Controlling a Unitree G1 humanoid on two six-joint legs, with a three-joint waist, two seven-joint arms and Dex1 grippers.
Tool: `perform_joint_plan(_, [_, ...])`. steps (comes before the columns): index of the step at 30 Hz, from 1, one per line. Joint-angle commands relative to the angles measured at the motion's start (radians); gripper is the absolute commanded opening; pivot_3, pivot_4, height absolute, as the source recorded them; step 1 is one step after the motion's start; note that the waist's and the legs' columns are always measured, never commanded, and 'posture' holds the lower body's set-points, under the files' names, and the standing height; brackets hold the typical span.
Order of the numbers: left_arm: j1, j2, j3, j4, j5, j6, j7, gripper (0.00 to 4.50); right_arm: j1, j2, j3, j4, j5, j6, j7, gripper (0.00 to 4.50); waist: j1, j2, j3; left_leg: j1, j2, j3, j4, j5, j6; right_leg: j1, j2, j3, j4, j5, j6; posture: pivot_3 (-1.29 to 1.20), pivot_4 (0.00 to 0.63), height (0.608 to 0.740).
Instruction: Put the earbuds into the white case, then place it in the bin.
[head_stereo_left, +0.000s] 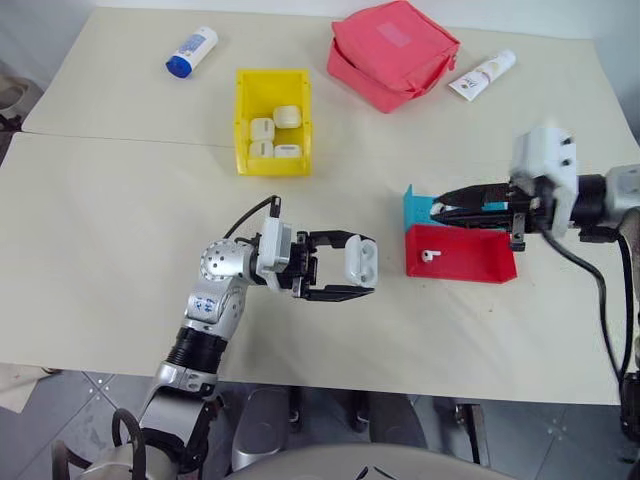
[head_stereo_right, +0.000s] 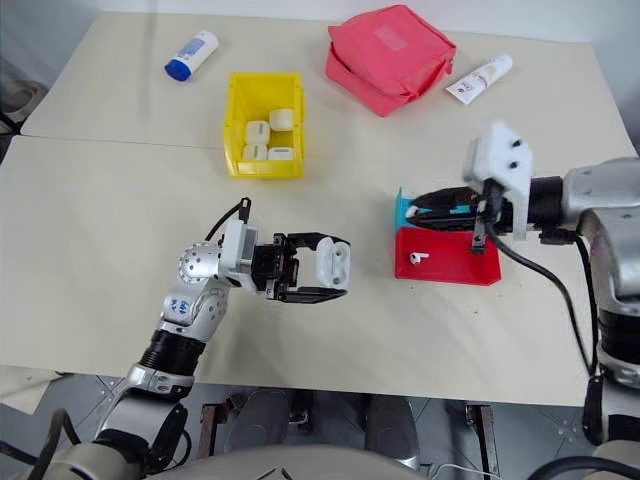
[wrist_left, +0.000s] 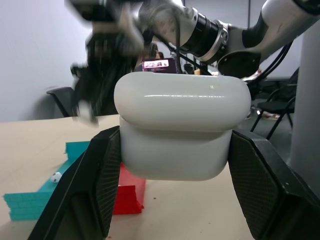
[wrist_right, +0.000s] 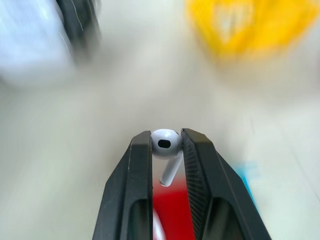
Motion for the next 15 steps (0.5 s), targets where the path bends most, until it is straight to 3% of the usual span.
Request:
perform_joint_plan(1, [-0.04,-0.027,0.029,0.016,-0.044,0.002,-0.016,2.8,0.038,0.071,-0.097,-0.129,0.188,0.071,-0.096,0.47,0.0,0.0,0.0,0.0,0.0,-0.001,0.0,0.0,0.0,0.0,0.0,0.0,0.0,0.0,0.0,0.0,0.15,0.74])
perform_joint_plan(6, [-0.078,-0.036,0.037,0.045,-0.059,0.038,-0.049,2.8,0.067,0.204,-0.106,-0.218,0.359,0.099,-0.249,0.47,-0.002,0.0,0.0,0.0,-0.001,-0.001,0.0,0.0,0.0,0.001,0.0,-0.001,0.0,0.0,0.0,0.0,0.15,0.74])
perform_joint_plan(9, [-0.117,-0.046,0.046,0.064,-0.062,0.05,-0.061,2.8,0.1,0.261,-0.056,-0.245,0.376,0.061,-0.293,0.47,-0.002,0.0,0.0,0.0,-0.001,-0.001,0.0,0.0,0.0,0.001,0.001,-0.001,0.0,0.0,0.0,0.0,0.15,0.74])
perform_joint_plan(15, [-0.138,-0.053,0.05,0.048,-0.068,0.078,-0.063,2.8,0.119,0.274,0.027,-0.231,0.348,0.003,-0.306,0.47,-0.001,0.0,0.0,0.0,-0.001,-0.001,0.0,0.0,0.0,0.0,0.001,-0.001,0.0,0.0,0.0,0.0,0.15,0.74])
